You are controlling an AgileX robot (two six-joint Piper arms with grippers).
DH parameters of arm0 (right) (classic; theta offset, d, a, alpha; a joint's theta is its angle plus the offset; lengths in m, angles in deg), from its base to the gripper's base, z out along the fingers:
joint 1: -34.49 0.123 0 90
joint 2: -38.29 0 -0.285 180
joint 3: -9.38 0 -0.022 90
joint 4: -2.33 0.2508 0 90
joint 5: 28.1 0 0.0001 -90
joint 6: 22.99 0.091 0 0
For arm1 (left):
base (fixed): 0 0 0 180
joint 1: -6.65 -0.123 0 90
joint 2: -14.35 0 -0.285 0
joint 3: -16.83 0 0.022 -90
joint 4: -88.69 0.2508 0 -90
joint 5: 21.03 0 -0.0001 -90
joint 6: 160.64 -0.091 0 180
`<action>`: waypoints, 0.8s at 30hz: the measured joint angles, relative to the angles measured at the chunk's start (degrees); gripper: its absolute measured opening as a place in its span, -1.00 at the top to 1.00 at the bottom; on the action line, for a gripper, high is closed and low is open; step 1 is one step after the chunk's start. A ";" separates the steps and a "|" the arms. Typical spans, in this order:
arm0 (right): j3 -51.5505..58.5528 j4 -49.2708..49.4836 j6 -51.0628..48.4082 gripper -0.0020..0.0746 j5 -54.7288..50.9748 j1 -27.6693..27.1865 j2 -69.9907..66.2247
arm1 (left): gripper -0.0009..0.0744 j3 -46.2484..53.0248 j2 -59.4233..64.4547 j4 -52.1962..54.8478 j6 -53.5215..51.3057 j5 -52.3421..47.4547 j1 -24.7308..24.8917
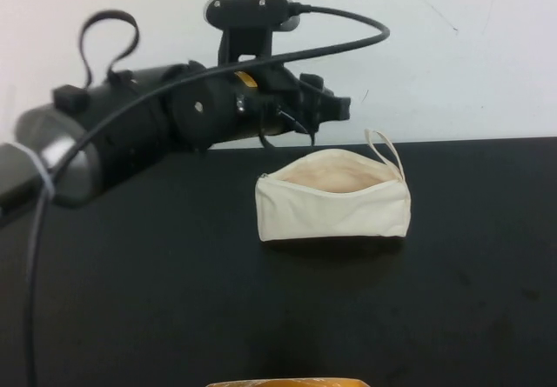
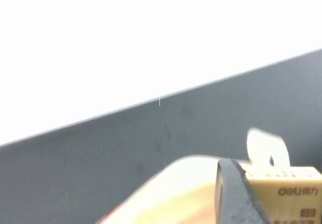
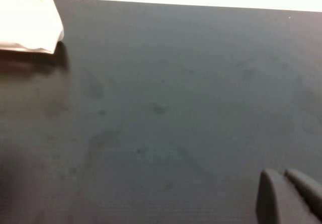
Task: Put eraser into pencil case
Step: Place the eraser on the pencil case
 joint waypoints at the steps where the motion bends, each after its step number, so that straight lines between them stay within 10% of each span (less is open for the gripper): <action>1: 0.00 0.00 0.00 0.95 0.00 0.00 0.00 | 0.22 0.00 0.81 -0.55 -0.15 2.16 0.43; 16: 0.00 0.00 0.00 0.95 0.00 0.00 0.00 | 0.22 0.00 12.88 -0.99 -5.13 15.06 4.40; 24: 0.00 0.00 0.09 0.95 0.00 0.00 0.00 | -0.20 0.00 13.62 -0.99 -5.48 15.55 4.40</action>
